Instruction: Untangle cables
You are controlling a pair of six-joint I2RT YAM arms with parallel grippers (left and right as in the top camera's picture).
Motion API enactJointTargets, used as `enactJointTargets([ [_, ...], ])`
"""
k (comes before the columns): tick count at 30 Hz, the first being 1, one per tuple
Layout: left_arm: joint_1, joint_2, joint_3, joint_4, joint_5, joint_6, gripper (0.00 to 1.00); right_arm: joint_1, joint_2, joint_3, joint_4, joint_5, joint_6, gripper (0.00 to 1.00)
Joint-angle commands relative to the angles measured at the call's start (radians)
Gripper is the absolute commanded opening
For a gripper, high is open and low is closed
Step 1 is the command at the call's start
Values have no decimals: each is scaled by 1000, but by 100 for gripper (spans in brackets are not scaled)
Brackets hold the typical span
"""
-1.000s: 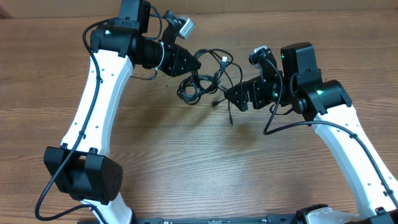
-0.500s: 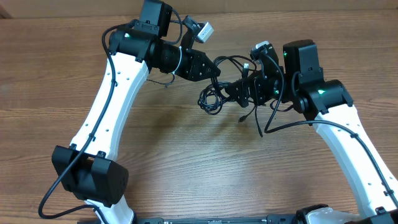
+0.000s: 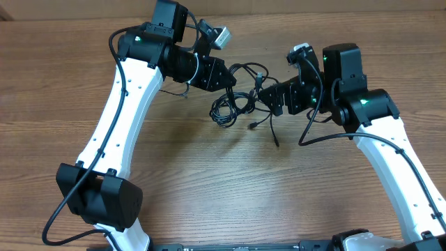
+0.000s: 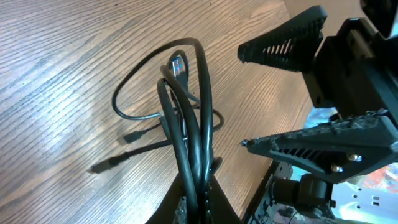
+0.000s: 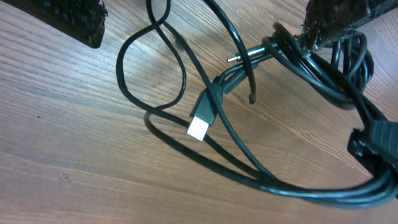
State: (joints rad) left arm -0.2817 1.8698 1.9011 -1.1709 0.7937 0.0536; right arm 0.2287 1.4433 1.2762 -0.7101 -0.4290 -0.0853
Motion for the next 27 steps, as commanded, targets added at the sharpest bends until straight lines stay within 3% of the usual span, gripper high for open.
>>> enactJointTargets([
  [1, -7, -40, 16, 1, 90, -8, 4, -6, 6, 26, 30, 10, 6, 100],
  [14, -33, -40, 16, 2, 431, -9, 4, -6, 6, 26, 51, 49, 6, 100],
  [23, -23, -40, 16, 0, 521, -9, 4, -20, 6, 26, -19, 346, 6, 100],
  [27, -2, -40, 16, -1, 534, -8, 4, -76, 6, 26, -49, 391, 6, 100],
])
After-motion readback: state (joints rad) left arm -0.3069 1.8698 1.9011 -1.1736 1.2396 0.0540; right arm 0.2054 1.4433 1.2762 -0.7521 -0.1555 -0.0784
